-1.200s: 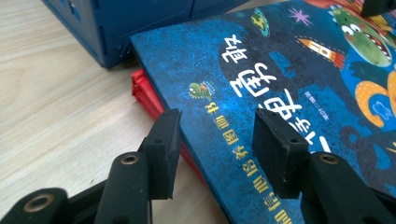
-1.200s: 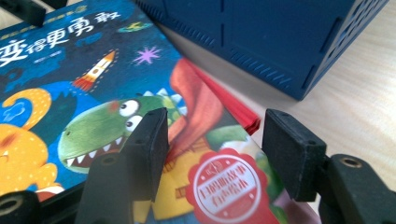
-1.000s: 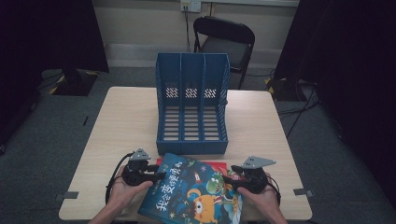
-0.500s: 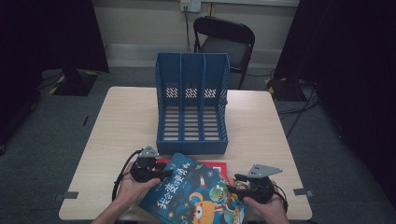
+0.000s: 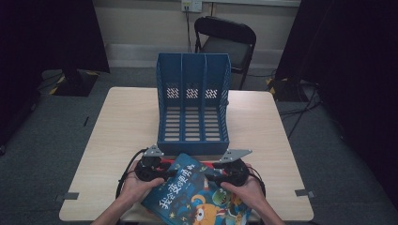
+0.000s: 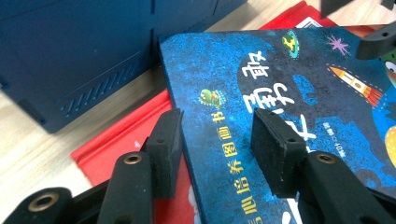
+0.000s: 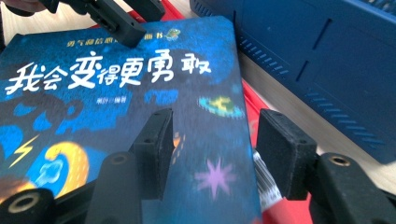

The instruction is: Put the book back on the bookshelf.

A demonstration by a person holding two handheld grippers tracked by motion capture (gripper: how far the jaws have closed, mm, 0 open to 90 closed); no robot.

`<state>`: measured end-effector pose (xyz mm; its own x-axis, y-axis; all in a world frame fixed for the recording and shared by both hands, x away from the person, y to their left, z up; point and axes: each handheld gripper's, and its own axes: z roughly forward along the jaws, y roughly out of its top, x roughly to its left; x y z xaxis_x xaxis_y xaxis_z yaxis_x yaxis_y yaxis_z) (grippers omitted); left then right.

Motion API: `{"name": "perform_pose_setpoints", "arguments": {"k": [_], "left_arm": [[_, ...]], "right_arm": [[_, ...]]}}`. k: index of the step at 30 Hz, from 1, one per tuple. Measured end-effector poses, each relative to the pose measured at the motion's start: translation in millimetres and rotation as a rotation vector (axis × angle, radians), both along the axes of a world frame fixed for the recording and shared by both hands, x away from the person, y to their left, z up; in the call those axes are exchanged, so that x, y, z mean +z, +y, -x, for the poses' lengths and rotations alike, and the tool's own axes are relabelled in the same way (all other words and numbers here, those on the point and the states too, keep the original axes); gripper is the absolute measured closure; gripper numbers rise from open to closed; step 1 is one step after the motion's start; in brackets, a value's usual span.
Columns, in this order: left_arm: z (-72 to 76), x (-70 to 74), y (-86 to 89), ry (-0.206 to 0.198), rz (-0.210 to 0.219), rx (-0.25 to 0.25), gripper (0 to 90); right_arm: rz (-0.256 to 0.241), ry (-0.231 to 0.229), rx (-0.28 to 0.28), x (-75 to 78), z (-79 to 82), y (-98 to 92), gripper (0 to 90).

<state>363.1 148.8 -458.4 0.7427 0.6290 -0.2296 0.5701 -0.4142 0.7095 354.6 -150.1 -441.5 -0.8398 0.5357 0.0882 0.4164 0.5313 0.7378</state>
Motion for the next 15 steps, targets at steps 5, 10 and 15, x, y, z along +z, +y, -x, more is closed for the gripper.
{"name": "perform_pose_setpoints", "arguments": {"k": [5, 10, 15], "left_arm": [[-3.8, 0.7, -8.6, 0.005, -0.002, -0.017, 53.9], [-8.4, 0.8, -13.8, 0.003, -0.001, -0.033, 53.9], [-11.6, 1.8, -18.1, 0.008, -0.010, -0.036, 54.0]], "right_arm": [[0.031, 0.022, 0.011, -5.1, -8.5, 4.4, 46.8], [0.027, 0.030, 0.004, -7.4, -10.8, 3.5, 44.4], [0.014, 0.043, 0.008, -8.8, -10.9, 1.8, 40.7]]}}
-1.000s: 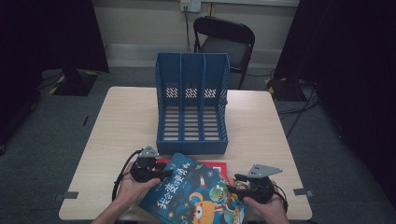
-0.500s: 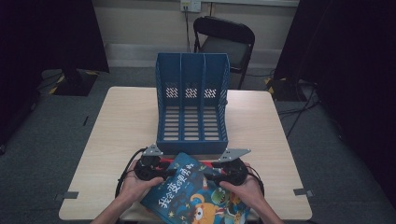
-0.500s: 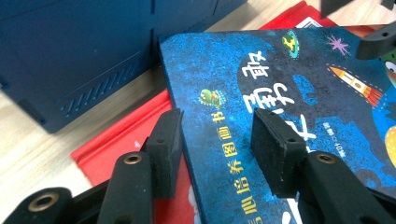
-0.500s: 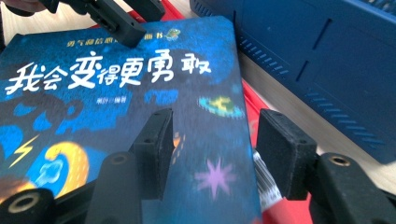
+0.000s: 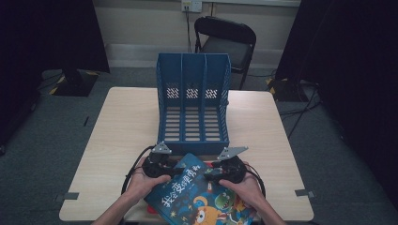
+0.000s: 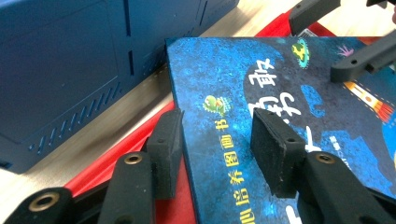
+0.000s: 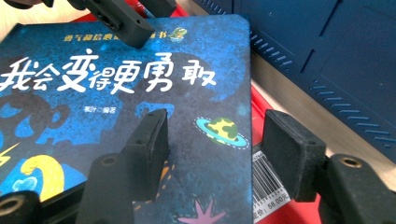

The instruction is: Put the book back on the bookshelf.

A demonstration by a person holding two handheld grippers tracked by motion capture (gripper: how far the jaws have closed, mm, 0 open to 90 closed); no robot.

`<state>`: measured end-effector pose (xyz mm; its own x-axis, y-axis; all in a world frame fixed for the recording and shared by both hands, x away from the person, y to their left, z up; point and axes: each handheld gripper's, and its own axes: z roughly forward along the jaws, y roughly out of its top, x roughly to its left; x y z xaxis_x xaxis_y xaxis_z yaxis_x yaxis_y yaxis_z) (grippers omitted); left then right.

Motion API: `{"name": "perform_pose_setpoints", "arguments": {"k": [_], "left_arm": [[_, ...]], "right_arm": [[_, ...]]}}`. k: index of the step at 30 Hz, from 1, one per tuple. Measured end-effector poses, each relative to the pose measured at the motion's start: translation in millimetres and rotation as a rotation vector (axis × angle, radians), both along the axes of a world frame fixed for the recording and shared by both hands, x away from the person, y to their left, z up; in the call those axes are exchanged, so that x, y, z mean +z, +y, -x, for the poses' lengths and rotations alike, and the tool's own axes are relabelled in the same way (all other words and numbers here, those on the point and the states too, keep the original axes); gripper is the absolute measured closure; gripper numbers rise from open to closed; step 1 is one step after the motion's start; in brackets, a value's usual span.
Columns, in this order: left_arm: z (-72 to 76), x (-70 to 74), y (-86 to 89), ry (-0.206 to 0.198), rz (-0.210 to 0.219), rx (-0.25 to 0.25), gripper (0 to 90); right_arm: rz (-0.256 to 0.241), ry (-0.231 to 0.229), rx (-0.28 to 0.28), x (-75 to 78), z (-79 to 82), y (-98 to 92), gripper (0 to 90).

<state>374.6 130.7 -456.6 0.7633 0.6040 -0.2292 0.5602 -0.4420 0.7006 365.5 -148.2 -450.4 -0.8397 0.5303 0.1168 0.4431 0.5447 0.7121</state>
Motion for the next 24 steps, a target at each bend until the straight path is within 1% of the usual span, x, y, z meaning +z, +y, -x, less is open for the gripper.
{"name": "perform_pose_setpoints", "arguments": {"k": [3, 4, 6, 8, 11, 12, 13, 15, 17, 19, 22, 23, 24], "left_arm": [[-2.1, 0.8, -1.5, 0.008, -0.005, -0.015, 54.0], [-2.3, -0.1, -2.9, 0.004, 0.005, -0.007, 54.0], [-2.8, -0.2, -5.9, -0.001, 0.007, -0.015, 54.2], [-4.1, 0.3, -8.2, 0.004, 0.004, -0.023, 54.2], [-5.5, 0.8, -12.8, 0.006, 0.001, -0.022, 54.3], [-6.3, 1.4, -14.8, 0.011, -0.002, -0.028, 54.3], [-7.1, 0.7, -17.0, 0.005, 0.003, -0.030, 54.3], [-7.9, 1.4, -20.8, 0.009, -0.003, -0.036, 54.4], [-7.8, 0.4, -24.5, 0.002, 0.009, -0.033, 54.4], [-8.6, 0.3, -26.2, 0.002, 0.011, -0.040, 54.5], [-9.8, 0.1, -29.3, 0.001, 0.013, -0.044, 54.5], [-10.0, -0.4, -30.5, 0.000, 0.021, -0.045, 54.5], [-10.4, -0.4, -31.0, -0.003, 0.016, -0.050, 54.6]], "right_arm": [[0.015, -0.004, 0.000, 2.2, 0.2, -1.9, 36.4], [0.012, -0.011, -0.007, 4.2, 0.1, -4.1, 36.2], [-0.012, -0.011, -0.021, 7.2, -1.0, -9.6, 36.5], [-0.008, -0.013, -0.022, 7.3, -1.9, -12.9, 37.5], [-0.007, -0.006, -0.017, 5.7, -1.7, -15.3, 38.4], [-0.005, -0.004, -0.014, 4.9, -1.3, -14.7, 38.7], [-0.002, -0.004, -0.005, 4.0, -1.1, -13.4, 39.0], [0.002, -0.003, 0.007, 2.5, -0.3, -9.6, 39.2], [-0.003, -0.001, 0.015, 1.5, 0.0, -6.2, 38.7], [0.001, -0.001, 0.020, 0.8, 0.2, -3.9, 37.5], [0.004, -0.002, 0.012, -0.5, 0.4, -3.1, 34.9], [0.003, -0.002, 0.010, -1.0, 0.5, -3.2, 33.1], [0.006, -0.005, 0.005, -1.7, 1.1, -3.0, 31.6]]}}
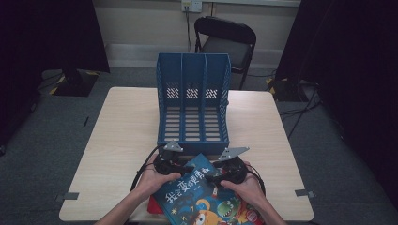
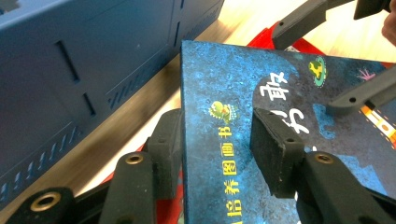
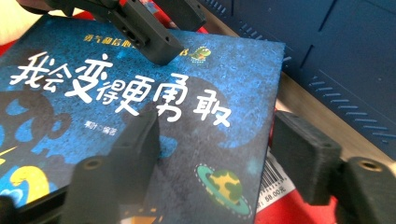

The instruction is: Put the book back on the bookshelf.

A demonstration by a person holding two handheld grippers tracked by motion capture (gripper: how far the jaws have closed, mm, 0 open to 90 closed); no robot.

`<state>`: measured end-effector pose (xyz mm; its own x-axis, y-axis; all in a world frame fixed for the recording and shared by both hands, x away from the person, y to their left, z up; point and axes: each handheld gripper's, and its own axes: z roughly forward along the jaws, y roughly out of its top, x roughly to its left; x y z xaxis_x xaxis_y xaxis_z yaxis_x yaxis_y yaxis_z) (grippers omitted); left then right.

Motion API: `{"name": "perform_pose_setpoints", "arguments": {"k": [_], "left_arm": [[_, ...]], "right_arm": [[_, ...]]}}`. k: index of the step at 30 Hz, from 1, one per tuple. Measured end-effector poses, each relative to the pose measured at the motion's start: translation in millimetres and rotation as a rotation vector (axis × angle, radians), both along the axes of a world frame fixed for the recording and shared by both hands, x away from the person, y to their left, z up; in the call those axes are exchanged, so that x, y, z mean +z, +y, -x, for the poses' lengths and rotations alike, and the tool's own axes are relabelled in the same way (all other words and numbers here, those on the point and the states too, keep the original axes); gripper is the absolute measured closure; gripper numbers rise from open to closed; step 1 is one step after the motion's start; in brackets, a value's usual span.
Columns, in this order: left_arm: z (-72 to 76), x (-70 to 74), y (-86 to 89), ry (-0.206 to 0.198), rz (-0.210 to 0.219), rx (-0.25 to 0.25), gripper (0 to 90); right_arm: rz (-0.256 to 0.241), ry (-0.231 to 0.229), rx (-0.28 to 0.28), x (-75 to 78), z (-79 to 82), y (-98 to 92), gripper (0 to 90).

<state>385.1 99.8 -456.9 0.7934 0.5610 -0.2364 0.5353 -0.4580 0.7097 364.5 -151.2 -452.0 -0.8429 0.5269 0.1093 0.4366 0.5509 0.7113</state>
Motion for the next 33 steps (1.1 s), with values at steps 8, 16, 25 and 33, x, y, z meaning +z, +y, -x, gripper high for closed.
{"name": "perform_pose_setpoints", "arguments": {"k": [8, 16, 25, 33], "left_arm": [[-3.5, 1.4, -4.7, 0.006, -0.012, -0.009, 54.5], [5.0, 5.5, 15.9, 0.022, -0.049, -0.001, 53.7], [39.3, 11.4, 84.6, 0.005, 0.003, 0.103, 55.6], [61.1, 5.5, 110.4, 0.036, -0.038, 0.099, 55.3]], "right_arm": [[0.002, 0.003, -0.006, -2.1, 1.2, 2.1, 27.9], [-0.009, -0.004, -0.024, -3.5, 4.2, 0.9, 28.6], [-0.001, 0.001, -0.023, -2.8, 3.4, 1.4, 28.6], [0.002, 0.003, -0.025, -2.4, 3.5, 1.8, 28.7]]}}
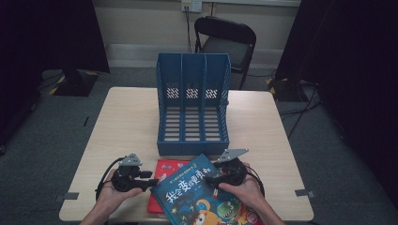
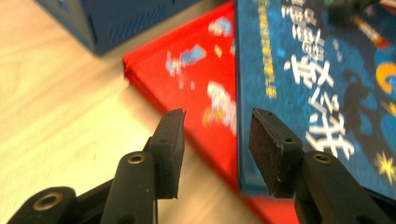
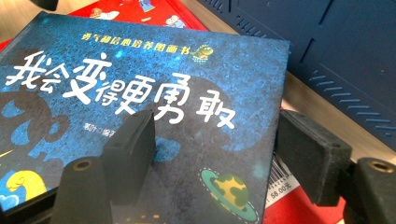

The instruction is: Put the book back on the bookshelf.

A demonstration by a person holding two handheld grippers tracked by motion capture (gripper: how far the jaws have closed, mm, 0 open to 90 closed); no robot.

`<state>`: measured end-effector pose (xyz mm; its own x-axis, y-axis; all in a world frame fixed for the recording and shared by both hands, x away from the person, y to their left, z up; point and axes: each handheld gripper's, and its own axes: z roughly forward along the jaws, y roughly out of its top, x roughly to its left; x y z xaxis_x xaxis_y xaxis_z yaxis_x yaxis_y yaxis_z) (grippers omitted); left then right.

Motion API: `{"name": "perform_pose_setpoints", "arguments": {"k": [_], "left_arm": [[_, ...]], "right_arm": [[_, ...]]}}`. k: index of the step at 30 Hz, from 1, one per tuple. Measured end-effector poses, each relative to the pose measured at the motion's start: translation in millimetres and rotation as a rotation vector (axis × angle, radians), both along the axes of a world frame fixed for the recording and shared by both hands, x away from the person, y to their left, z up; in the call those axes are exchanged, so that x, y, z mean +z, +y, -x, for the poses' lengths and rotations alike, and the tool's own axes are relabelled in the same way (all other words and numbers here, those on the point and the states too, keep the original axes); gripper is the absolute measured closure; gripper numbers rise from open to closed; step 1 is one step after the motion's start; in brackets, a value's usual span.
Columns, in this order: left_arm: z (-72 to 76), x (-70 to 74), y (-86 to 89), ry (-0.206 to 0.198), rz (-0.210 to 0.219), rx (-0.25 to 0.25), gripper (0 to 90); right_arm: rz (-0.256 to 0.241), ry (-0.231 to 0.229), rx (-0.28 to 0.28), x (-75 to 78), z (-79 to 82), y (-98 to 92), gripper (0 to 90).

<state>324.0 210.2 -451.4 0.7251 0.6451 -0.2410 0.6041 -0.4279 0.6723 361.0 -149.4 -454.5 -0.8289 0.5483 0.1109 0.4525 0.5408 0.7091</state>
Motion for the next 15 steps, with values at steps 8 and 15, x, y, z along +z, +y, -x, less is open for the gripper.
{"name": "perform_pose_setpoints", "arguments": {"k": [8, 15], "left_arm": [[18.9, -2.3, 6.8, 0.003, 0.006, -0.035, 53.4], [18.0, -7.2, 7.0, 0.008, -0.005, -0.060, 49.3]], "right_arm": [[0.000, 0.002, 0.000, 0.1, -0.3, 0.1, 28.7], [0.002, 0.002, -0.003, 0.3, 0.0, 0.3, 28.8]]}}
